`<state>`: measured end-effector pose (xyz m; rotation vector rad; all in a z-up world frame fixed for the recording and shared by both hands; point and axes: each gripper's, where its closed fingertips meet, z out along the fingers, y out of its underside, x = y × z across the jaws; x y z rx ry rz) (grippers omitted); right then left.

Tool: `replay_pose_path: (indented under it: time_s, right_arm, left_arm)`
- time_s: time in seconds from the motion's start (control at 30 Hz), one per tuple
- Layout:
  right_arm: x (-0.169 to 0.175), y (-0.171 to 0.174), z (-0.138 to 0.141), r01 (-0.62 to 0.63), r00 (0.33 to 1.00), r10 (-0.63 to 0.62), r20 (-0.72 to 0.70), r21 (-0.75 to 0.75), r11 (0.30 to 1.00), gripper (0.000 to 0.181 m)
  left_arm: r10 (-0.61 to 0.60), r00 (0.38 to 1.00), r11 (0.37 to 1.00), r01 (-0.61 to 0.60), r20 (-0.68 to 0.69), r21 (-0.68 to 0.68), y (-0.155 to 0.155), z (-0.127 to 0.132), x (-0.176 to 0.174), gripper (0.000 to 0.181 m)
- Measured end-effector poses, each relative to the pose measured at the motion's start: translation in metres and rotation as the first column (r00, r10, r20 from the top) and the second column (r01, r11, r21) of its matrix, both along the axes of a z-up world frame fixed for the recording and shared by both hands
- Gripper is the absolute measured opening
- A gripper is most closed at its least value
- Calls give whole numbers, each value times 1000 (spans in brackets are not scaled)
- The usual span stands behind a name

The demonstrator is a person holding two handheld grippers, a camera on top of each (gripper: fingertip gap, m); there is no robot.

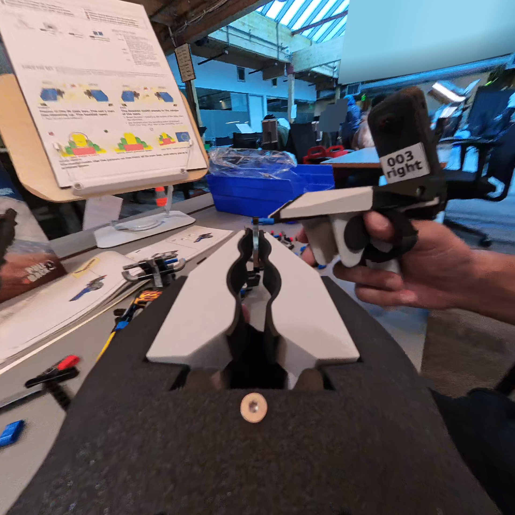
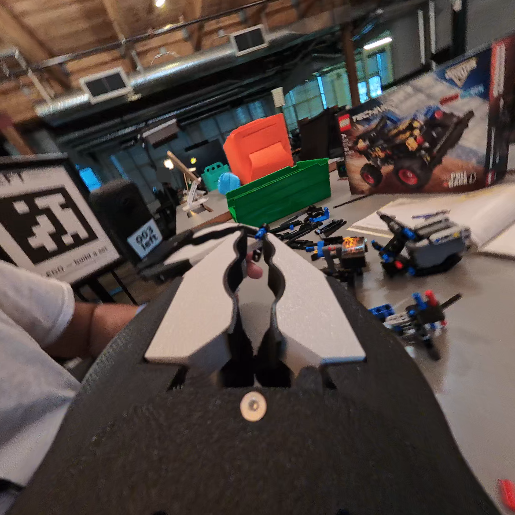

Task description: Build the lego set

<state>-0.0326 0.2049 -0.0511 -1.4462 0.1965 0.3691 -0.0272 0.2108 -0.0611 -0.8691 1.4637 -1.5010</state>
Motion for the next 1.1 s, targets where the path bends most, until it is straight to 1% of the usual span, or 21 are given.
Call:
replay_pose_path:
  time_s: [0.07,0.13,0.2,0.23,0.3,0.4,0.6,0.77,0.87,0.93,1.0,1.1]
  right_arm:
    - [8,-3,-3,-14,995,16,102,-19,1000,24]
    - [-1,-5,-2,-137,979,138,151,-21,990,27]
    - [-19,-11,2,-299,941,297,160,-12,954,24]
    - [-22,-12,2,-320,934,319,162,-19,947,23]
    - [-25,-12,1,-335,924,334,184,-26,942,23]
    - [-33,-14,-1,-370,912,371,173,-38,928,18]
    - [-35,-17,0,-382,912,381,152,-21,924,16]
    - [-39,-21,-3,-403,898,400,182,-22,915,14]
    - [-39,-21,-5,-385,903,378,205,-8,923,14]
    - [-36,-21,-7,-383,910,379,167,-9,924,14]
    - [-35,-21,-6,-406,908,404,114,-1,914,15]
    - [-35,-24,-6,-428,899,426,97,-4,904,15]
  left_arm:
    - [-84,996,995,84,-6,-49,-3,1,-5,2]
    - [-215,977,969,210,-20,-133,-12,4,-13,2]
    - [-288,958,943,281,-12,-176,-16,7,-19,2]
    - [-328,944,929,318,-25,-189,-20,6,-22,2]
    - [-364,931,915,355,-14,-193,-26,8,-27,2]
    - [-380,925,916,373,-19,-150,-34,4,-30,2]
    - [-400,916,907,394,-13,-152,-37,5,-33,2]
    - [-398,918,915,396,3,-80,-42,3,-37,3]
    - [-377,926,925,377,0,-51,-42,0,-36,2]
    - [-375,927,926,373,-21,-59,-41,-2,-34,2]
    - [-388,921,920,385,-30,-78,-42,-2,-33,2]
    - [-394,919,917,391,-32,-77,-42,-2,-33,2]
